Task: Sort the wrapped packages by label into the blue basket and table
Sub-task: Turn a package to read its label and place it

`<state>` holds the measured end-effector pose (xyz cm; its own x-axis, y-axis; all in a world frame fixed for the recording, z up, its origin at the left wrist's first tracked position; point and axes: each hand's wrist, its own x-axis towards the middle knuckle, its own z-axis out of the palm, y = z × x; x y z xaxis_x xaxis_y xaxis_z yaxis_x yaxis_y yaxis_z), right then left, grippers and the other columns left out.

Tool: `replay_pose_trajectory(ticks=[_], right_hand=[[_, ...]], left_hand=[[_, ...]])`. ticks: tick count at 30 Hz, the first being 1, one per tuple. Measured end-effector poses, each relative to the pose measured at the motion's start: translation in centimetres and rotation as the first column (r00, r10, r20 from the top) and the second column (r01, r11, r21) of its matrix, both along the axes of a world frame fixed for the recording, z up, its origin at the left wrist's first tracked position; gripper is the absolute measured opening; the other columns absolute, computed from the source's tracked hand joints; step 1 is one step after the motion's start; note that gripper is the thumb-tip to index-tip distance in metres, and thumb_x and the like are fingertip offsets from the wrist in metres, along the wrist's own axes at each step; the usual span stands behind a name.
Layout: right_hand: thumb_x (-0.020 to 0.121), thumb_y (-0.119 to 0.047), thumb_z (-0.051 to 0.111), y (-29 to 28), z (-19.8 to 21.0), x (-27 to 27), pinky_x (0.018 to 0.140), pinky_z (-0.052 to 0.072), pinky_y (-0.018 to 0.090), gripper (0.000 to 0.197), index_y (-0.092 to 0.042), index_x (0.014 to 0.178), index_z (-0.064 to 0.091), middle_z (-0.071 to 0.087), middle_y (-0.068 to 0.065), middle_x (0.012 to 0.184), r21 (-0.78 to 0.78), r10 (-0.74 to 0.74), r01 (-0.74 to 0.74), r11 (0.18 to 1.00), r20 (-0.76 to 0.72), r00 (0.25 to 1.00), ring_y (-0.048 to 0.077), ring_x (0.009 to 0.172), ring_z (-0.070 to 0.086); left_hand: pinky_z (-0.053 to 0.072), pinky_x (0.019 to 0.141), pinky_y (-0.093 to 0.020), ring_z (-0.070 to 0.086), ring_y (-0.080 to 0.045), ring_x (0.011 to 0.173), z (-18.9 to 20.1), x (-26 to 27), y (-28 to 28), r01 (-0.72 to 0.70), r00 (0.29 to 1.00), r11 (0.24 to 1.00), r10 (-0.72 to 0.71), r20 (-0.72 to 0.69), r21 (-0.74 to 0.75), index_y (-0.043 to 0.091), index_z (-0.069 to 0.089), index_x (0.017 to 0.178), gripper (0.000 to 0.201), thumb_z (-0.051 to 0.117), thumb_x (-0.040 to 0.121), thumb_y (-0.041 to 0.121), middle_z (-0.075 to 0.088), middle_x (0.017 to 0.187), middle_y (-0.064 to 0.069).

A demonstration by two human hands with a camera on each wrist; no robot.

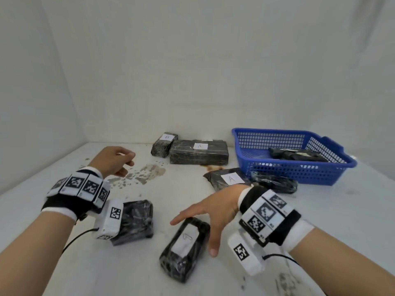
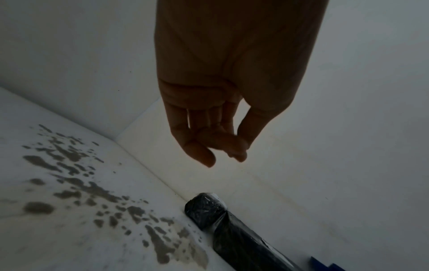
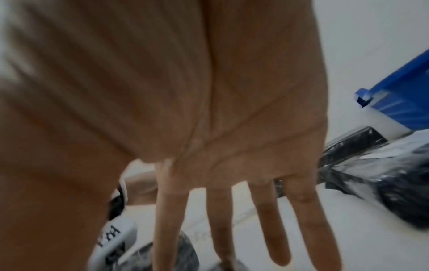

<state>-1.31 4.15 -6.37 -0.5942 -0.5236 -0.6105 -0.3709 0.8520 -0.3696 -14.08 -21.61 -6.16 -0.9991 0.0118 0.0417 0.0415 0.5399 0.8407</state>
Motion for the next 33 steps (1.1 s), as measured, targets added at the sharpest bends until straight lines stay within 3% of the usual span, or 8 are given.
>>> replay_pose_trajectory(ticks=[5,10,14,19,22,25,28,33], right_hand=[[0.079,-0.023,0.084,-0.4,-2.1,1.5,0.105,0.034,0.029,0.08,-0.034,0.148,0.044,0.043,-0.003,0.146,-0.069,-0.064,0.05,0.996,-0.214,0.975,0.02,0.134,0.041],[0.076,-0.031,0.086,1.4,-2.4,2.4,0.091,0.041,0.026,0.065,-0.035,0.133,0.055,0.053,-0.005,0.129,-0.266,-0.228,0.153,0.952,-0.28,0.932,0.006,0.096,0.053],[0.073,-0.02,0.088,4.8,-0.4,2.6,0.072,0.06,0.027,0.063,-0.031,0.126,0.056,0.058,-0.002,0.129,-0.613,-0.514,0.296,0.732,-0.211,0.831,0.013,0.09,0.066],[0.072,-0.014,0.089,8.5,4.2,3.0,0.059,0.058,0.025,0.063,-0.035,0.122,0.057,0.063,-0.01,0.115,-0.852,-0.748,0.273,0.446,-0.187,0.637,0.006,0.072,0.068],[0.073,-0.023,0.089,10.4,6.2,3.6,0.066,0.058,0.022,0.066,-0.041,0.127,0.056,0.065,-0.013,0.118,-0.88,-0.778,0.213,0.425,-0.234,0.583,0.008,0.087,0.069],[0.08,-0.026,0.082,11.7,7.2,4.5,0.068,0.056,0.016,0.063,-0.046,0.132,0.054,0.07,-0.01,0.117,-0.921,-0.788,0.158,0.356,-0.205,0.581,0.001,0.087,0.07],[0.089,-0.021,0.071,12.8,8.0,5.3,0.063,0.052,0.014,0.052,-0.042,0.134,0.056,0.075,0.001,0.11,-0.965,-0.818,0.095,0.243,-0.151,0.555,0.004,0.068,0.068],[0.074,-0.035,0.073,13.6,8.8,5.5,0.046,0.051,0.026,0.054,-0.038,0.127,0.064,0.074,0.007,0.105,-0.992,-0.815,0.035,0.12,-0.079,0.575,0.028,0.064,0.068]], left_hand=[[0.053,0.059,-0.028,0.059,-0.022,0.061,-1.1,2.2,1.0,0.013,0.999,0.999,-0.014,0.035,0.043,0.001,0.063,0.109,0.021,0.057,0.097,0.018,0.067,0.083,-0.007],[0.046,0.066,-0.028,0.063,-0.021,0.072,-1.1,3.7,3.5,0.089,0.995,0.996,-0.089,0.034,-0.006,0.001,0.064,0.111,0.023,0.056,0.097,0.018,0.069,0.088,-0.008],[0.049,0.076,-0.032,0.066,-0.021,0.081,0.1,5.6,6.7,0.17,0.983,0.985,-0.167,-0.081,0.032,0.012,0.066,0.104,0.035,0.046,0.1,0.04,0.071,0.102,-0.01],[0.054,0.07,-0.033,0.073,-0.023,0.079,3.4,9.2,12.4,0.369,0.926,0.884,-0.325,-0.19,0.287,0.022,0.065,0.11,0.062,0.034,0.084,0.07,0.074,0.097,-0.007],[0.06,0.071,-0.04,0.073,-0.031,0.084,5.0,10.7,15.4,0.461,0.885,0.784,-0.372,-0.28,0.416,0.015,0.06,0.122,0.044,0.06,0.09,0.046,0.073,0.105,-0.014],[0.059,0.06,-0.033,0.072,-0.027,0.075,6.2,11.1,17.0,0.481,0.865,0.748,-0.321,-0.386,0.457,0.017,0.054,0.132,0.039,0.058,0.093,0.019,0.074,0.096,-0.011],[0.06,0.069,-0.035,0.073,-0.028,0.083,7.1,11.4,17.6,0.555,0.821,0.698,-0.369,-0.436,0.454,0.039,0.046,0.137,0.049,0.057,0.093,0.019,0.075,0.097,-0.011],[0.061,0.075,-0.035,0.073,-0.024,0.092,7.6,11.7,18.7,0.602,0.78,0.697,-0.406,-0.477,0.39,0.029,0.058,0.127,0.04,0.063,0.089,0.018,0.073,0.109,-0.009]])
